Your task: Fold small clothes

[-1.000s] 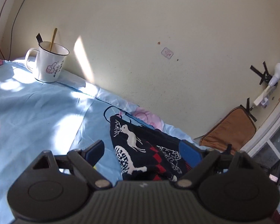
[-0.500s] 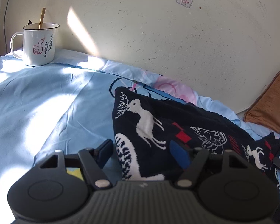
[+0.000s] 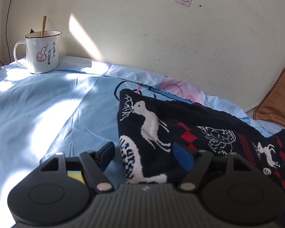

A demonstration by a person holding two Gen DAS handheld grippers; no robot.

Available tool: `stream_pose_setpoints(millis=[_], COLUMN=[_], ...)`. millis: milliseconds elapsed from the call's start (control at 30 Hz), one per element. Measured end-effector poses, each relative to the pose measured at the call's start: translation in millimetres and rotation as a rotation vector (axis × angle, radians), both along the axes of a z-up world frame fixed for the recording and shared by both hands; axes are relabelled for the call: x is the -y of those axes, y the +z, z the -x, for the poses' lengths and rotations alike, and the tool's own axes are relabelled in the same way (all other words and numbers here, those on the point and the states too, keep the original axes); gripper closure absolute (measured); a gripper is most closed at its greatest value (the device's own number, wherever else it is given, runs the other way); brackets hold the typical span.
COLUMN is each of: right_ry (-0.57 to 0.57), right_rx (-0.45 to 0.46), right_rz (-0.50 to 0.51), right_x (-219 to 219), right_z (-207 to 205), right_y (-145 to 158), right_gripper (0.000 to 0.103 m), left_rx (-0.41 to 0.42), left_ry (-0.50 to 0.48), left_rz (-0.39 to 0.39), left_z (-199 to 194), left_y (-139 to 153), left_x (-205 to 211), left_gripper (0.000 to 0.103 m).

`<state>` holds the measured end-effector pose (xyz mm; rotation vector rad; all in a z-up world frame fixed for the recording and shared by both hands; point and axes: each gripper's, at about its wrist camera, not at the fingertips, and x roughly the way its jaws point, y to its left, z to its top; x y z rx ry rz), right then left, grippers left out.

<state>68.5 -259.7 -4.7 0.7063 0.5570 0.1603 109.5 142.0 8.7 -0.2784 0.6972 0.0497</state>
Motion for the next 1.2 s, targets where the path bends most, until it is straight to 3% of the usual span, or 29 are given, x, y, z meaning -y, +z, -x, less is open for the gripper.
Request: stream_pose_setpoints(millis=[233,1200], right_ry=[-0.078,-0.076], right_rx=[-0.003,-0.007], right_rz=[-0.114,-0.065], right_x=[18,15], right_z=[-2,0], right_y=[-8,-5], right_gripper=[0.051,0.051], left_rx=[-0.002,-0.003], left_ry=[-0.002,-0.001], left_rz=[0.006,0.007], left_z=[0,0], left_y=[0,-1], left_x=[-1,-2], left_gripper=[0.027,0.021])
